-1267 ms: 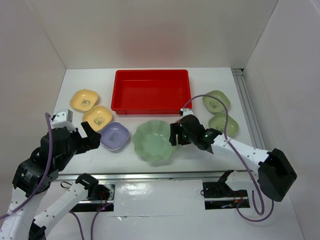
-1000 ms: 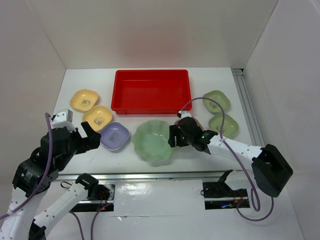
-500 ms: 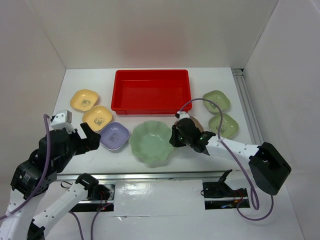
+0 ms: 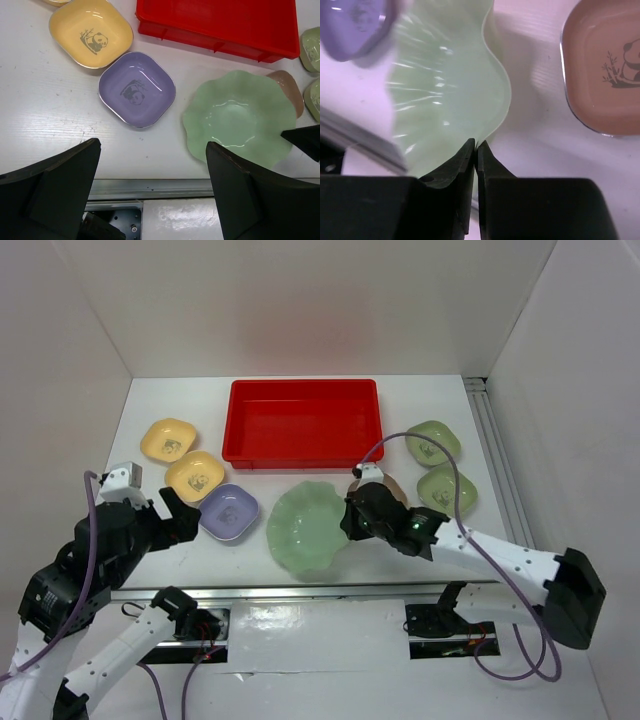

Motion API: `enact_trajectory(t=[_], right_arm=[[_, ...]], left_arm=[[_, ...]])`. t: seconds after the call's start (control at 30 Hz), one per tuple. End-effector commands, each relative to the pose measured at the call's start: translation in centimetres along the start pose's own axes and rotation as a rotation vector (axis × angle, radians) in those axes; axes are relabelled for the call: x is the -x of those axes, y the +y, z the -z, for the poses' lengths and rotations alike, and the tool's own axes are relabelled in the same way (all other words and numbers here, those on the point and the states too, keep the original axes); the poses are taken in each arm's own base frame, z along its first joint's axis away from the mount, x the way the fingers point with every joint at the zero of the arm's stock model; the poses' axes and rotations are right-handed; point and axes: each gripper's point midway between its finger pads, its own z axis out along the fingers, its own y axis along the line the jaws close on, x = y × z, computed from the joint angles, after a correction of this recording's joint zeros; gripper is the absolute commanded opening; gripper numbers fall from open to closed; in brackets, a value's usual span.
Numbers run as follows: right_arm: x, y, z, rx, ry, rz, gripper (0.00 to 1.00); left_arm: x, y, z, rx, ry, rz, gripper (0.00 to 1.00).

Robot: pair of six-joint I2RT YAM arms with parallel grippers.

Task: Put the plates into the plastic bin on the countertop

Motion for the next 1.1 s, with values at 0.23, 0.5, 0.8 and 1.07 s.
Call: enact_trajectory(t=[0.23,0.5,0.8,1.07], right_arm=[[5.8,4.5,8.2,0.186,-0.158,-0.013,0.0],[21.1,6.9,6.1,0.217,-0.417,-0.025,0.0],[31.5,-0.2,-4.6,0.261,-0.402,-0.123,0.0],[30.7,-4.0,-12.8,0.274,-0.303,-0.146,0.0]], left_arm=[[0.6,-0.3,-0.4,0.001,-0.02,0.013,1.0],[0.3,-0.7,-0.7,-0.01,-0.003,0.01,1.0],[-0.3,-1.0,-1.6,-0.021,0.009,0.008,1.0],[-0.5,-1.1,-1.7,-0.023,0.023,-0.005,1.0]])
